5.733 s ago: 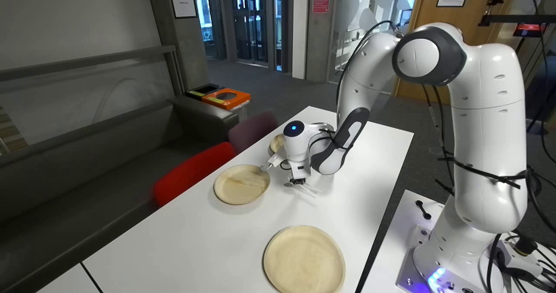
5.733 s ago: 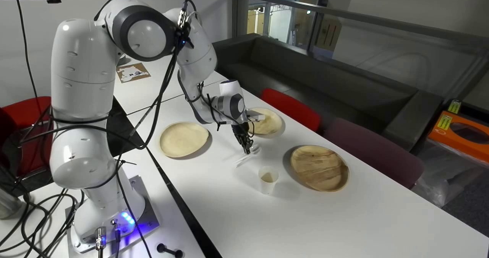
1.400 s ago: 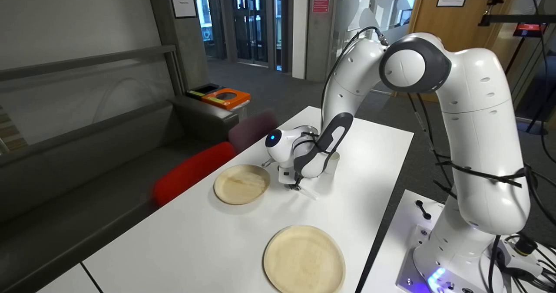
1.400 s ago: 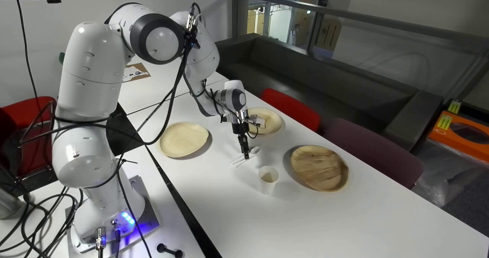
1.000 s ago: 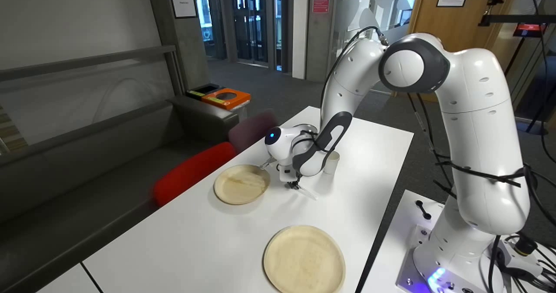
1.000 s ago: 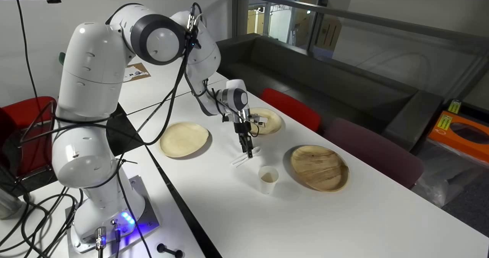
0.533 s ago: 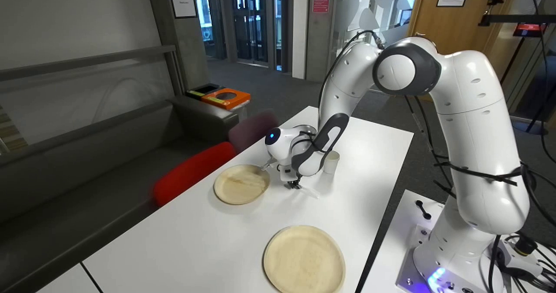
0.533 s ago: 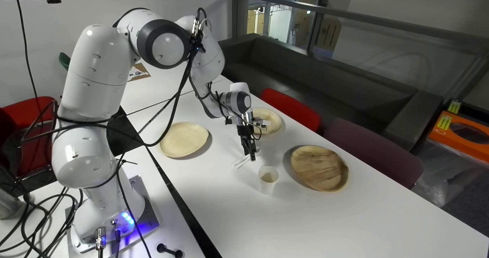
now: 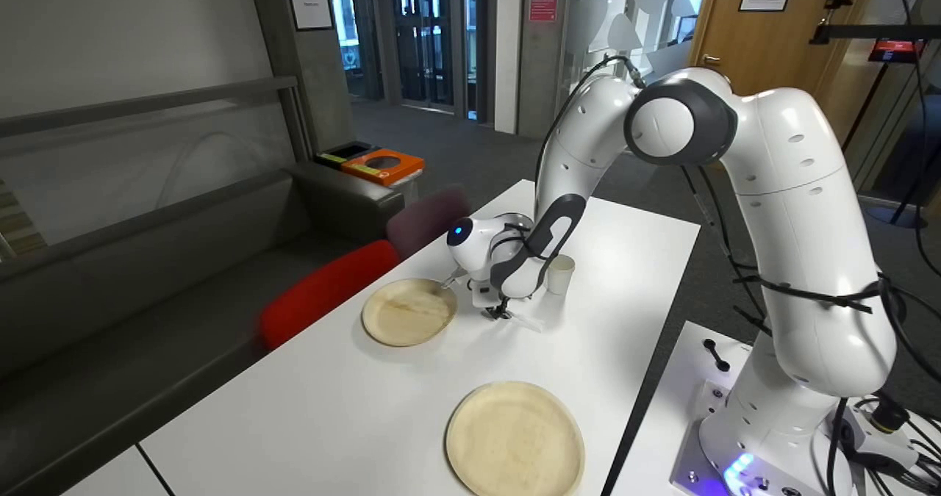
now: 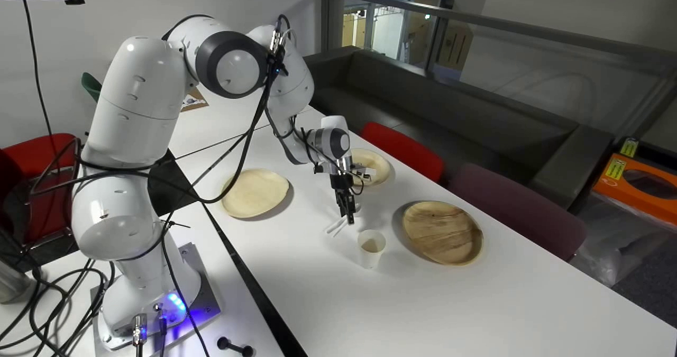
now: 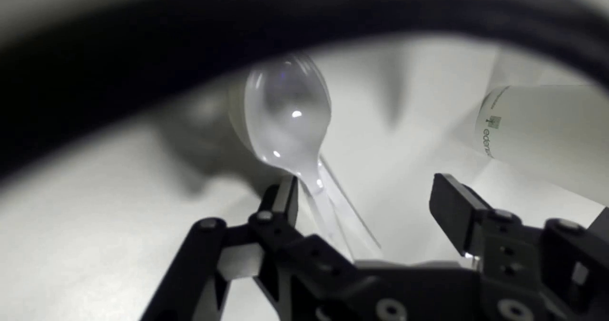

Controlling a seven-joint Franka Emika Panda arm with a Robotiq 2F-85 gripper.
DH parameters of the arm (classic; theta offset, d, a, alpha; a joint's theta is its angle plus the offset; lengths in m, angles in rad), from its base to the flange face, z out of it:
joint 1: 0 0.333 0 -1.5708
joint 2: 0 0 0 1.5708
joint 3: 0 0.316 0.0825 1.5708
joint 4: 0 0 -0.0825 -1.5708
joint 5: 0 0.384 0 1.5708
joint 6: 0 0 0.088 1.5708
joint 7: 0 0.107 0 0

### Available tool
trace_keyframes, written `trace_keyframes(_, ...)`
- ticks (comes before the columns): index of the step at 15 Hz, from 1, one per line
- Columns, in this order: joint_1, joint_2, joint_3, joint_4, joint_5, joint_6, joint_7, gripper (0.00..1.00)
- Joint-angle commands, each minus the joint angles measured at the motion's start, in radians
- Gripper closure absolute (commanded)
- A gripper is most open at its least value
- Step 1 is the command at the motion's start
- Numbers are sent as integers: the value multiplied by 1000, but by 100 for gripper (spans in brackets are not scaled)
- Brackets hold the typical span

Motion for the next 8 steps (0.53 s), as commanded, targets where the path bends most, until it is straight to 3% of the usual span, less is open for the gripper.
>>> trace_keyframes(1, -11, 8, 2, 29, 31, -27, -39, 52)
trace_keyframes(2, -11, 8, 1, 31, 33, -27, -39, 60)
trace_keyframes(3, -11, 8, 1, 32, 35, -26, -39, 49)
trace_keyframes(4, -11, 9, 0, 32, 36, -26, -39, 44)
trace_keyframes(5, -11, 10, -1, 34, 37, -27, -39, 28)
trace_keyframes(8, -9, 13, -6, 42, 37, -32, -32, 8)
